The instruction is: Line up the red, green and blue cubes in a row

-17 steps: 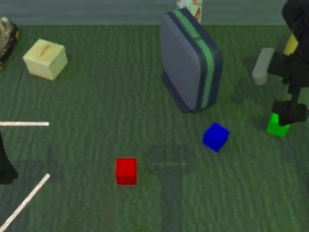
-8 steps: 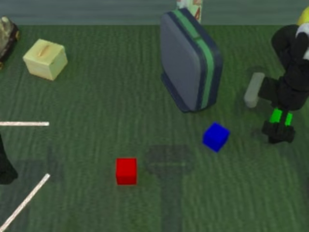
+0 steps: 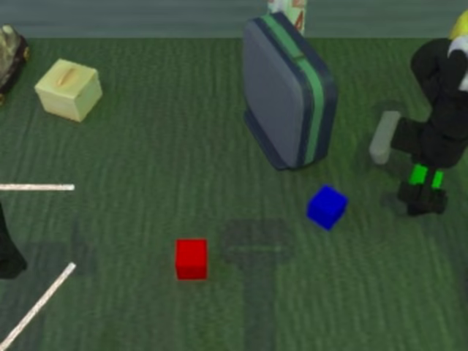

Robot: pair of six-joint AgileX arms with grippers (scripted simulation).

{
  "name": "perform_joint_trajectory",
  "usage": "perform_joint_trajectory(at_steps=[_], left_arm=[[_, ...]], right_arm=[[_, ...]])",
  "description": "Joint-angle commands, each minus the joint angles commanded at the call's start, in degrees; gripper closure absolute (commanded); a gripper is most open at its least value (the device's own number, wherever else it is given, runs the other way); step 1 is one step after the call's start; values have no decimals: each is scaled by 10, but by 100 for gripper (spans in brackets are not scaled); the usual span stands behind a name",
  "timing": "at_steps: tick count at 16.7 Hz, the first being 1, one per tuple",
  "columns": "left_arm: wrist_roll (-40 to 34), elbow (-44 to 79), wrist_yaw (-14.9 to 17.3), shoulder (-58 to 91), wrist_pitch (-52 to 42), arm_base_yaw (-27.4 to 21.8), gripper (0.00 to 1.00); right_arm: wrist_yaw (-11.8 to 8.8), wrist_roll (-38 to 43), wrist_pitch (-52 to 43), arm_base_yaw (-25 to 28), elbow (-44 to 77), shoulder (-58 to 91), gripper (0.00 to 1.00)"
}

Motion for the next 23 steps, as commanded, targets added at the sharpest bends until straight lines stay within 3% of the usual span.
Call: perform_joint_trajectory(at_steps=[7,17,23], left_arm=[[0,0,0,0,0,0,0],[0,0,0,0,0,0,0],[0,0,0,0,0,0,0]], right_arm=[[0,0,0,0,0,0,98],[-2,4,-10,0,1,-10,100],[-2,2,-118,4,63,-52,100]])
